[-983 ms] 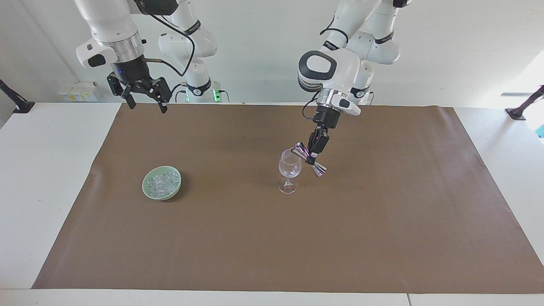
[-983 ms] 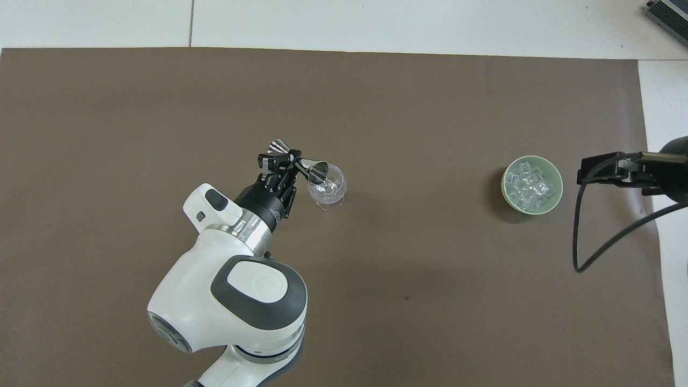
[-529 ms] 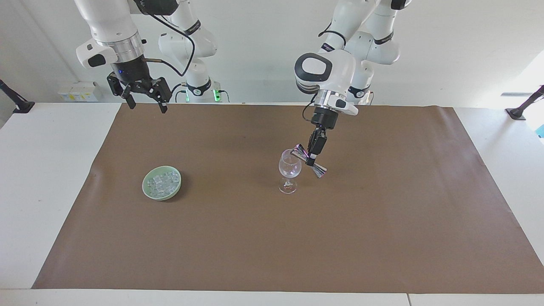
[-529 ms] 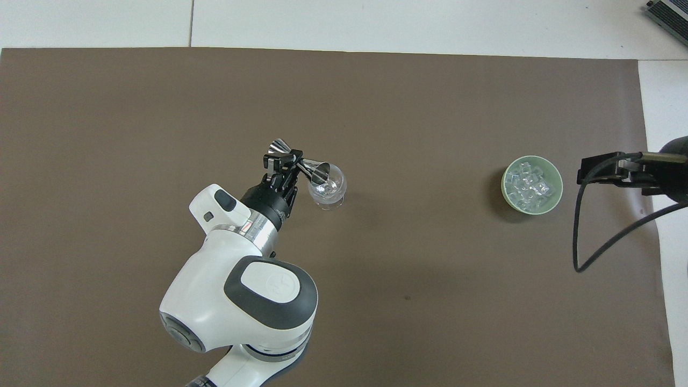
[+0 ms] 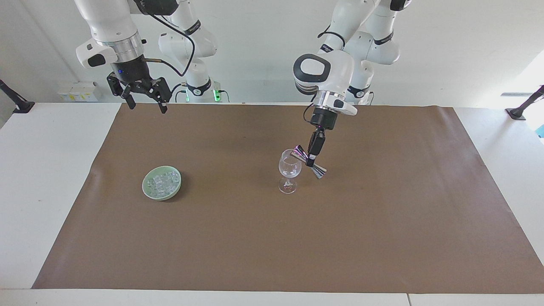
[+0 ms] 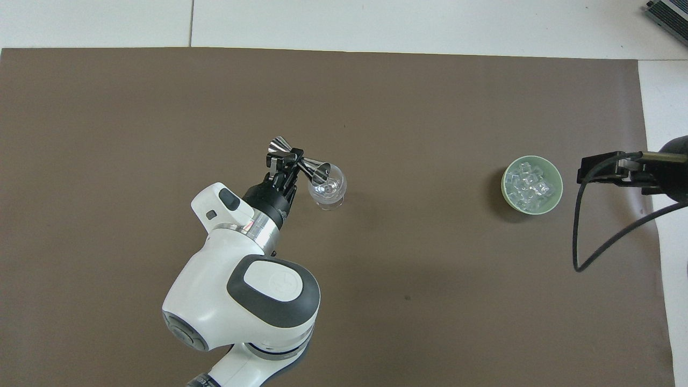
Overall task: Pour wine and add ice with both arms
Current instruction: 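Tilt the silver shaker over the wine glass with the left gripper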
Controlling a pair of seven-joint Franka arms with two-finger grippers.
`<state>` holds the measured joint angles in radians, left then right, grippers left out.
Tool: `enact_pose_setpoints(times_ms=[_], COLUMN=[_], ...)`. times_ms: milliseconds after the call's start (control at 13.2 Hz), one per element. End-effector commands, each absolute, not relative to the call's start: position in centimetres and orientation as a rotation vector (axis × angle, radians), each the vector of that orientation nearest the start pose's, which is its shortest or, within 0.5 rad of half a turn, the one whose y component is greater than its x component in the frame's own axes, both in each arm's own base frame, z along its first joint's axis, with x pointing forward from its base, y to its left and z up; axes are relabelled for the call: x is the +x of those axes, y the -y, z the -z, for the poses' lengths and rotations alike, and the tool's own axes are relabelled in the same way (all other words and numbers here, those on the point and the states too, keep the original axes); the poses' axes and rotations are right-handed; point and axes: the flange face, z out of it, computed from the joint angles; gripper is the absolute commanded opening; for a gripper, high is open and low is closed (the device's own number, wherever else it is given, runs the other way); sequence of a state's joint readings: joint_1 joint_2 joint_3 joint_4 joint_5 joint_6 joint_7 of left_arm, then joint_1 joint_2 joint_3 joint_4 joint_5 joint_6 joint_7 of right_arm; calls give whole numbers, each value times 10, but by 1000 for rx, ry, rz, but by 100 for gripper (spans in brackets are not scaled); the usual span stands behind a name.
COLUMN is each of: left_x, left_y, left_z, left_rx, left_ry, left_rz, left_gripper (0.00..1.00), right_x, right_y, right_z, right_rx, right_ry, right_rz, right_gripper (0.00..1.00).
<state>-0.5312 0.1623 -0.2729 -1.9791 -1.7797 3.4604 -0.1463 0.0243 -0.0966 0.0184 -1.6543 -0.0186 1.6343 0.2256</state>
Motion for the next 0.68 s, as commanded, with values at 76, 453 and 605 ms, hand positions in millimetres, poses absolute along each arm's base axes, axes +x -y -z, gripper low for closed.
enact_pose_setpoints(times_ms=[76,453,605], left_x=[471,474,475], left_y=[315,316,317], left_z=[-435,-443,-445], left_rx=[1785,1805,1836], left_ry=[-1338,-1292,-1249], left_rz=[-565,-609,-638], left_gripper=[0,0,0], right_x=[524,524,523], right_y=[-21,-21,-21], right_z=[-642,-642,-643], right_rx=[-3122,-3122,-3122], right_ry=[-252,-252,-252], right_rz=[151,151,151], right_gripper=[100,100,100])
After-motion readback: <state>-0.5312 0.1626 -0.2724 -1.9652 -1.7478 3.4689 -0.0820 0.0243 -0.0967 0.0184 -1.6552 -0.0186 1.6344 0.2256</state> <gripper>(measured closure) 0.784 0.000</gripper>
